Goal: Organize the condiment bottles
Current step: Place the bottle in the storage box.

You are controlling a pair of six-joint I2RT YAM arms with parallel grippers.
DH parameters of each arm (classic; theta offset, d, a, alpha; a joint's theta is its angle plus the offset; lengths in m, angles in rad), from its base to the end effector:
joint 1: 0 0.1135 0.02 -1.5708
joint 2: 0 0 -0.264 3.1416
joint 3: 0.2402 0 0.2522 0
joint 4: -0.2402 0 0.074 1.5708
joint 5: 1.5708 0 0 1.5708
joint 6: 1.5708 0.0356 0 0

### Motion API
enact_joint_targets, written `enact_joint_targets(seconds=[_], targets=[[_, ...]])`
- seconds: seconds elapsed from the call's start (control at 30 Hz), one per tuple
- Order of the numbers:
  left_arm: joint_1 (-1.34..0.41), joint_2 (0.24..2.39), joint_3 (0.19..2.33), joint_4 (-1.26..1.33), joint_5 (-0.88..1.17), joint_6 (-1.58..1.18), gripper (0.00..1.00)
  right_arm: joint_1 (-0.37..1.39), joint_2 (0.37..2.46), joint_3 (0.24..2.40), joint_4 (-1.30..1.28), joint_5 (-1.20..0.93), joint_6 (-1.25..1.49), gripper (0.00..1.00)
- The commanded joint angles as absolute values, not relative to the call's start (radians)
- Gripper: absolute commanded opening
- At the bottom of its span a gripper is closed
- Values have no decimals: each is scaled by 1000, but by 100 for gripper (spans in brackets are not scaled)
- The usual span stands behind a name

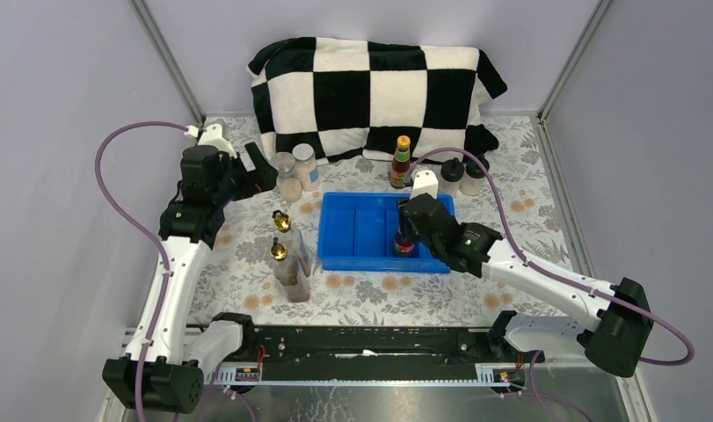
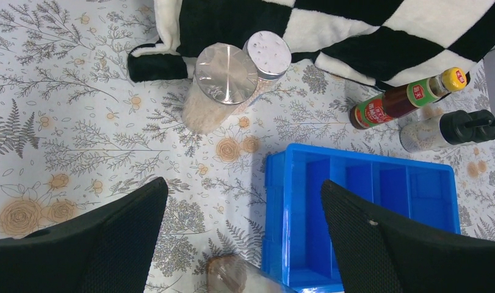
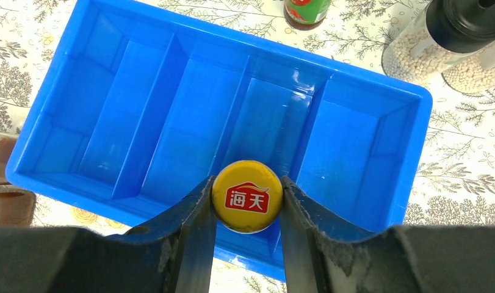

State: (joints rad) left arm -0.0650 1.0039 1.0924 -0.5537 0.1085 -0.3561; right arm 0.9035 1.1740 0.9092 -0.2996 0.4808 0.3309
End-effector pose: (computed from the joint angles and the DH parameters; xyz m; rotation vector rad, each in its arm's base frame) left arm 0.2140 -0.0178 0.3685 -0.2296 2.0407 -0.3736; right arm 0.1734 0.1935 0.2943 -0.3144 2.0500 0.2439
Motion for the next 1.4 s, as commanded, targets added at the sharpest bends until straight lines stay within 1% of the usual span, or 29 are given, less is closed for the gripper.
enact_joint_targets(seconds=[0.0, 0.1, 0.13, 0.17, 0.2, 0.23, 0.3, 0.33, 0.5, 0.73, 0.87, 1.0, 1.17, 1.23, 1.37], targets=[[-69, 988, 1078, -551, 120, -351, 99, 919, 1125, 906, -205, 516, 360, 9], [-69, 988, 1076, -550, 121, -351, 99, 920, 1122, 896, -203, 517, 366, 10], [-69, 988, 1077, -551, 122, -352, 99, 921, 1121, 893, -204, 514, 368, 11], [-69, 988, 1076, -551, 121, -352, 99, 922, 1122, 893, -205, 513, 368, 16], [-69, 988, 1076, -550, 121, -352, 99, 923, 1123, 893, -207, 513, 369, 24], [-69, 988, 1076, -551, 120, -352, 99, 923, 1124, 894, -208, 511, 369, 34], [-69, 988, 1076, -550, 121, -351, 99, 926, 1127, 897, -212, 513, 368, 50], [-69, 989, 1076, -550, 121, -351, 99, 927, 1129, 898, -213, 513, 367, 54], [-69, 987, 1073, -550, 120, -351, 99, 932, 1132, 908, -224, 524, 368, 64], [-69, 988, 1072, -550, 118, -353, 99, 935, 1120, 919, -245, 536, 362, 74], [-69, 989, 1068, -550, 118, -354, 99, 936, 1124, 966, -258, 567, 326, 78], [-70, 990, 1071, -550, 115, -352, 99, 936, 1168, 1080, -290, 614, 258, 82], [-69, 992, 1078, -550, 112, -349, 99, 929, 1272, 1257, -337, 668, 169, 85], [-69, 994, 1081, -551, 109, -347, 99, 909, 1318, 1326, -364, 659, 155, 85], [-69, 996, 1085, -552, 106, -342, 99, 831, 1405, 1475, -446, 563, 167, 85]])
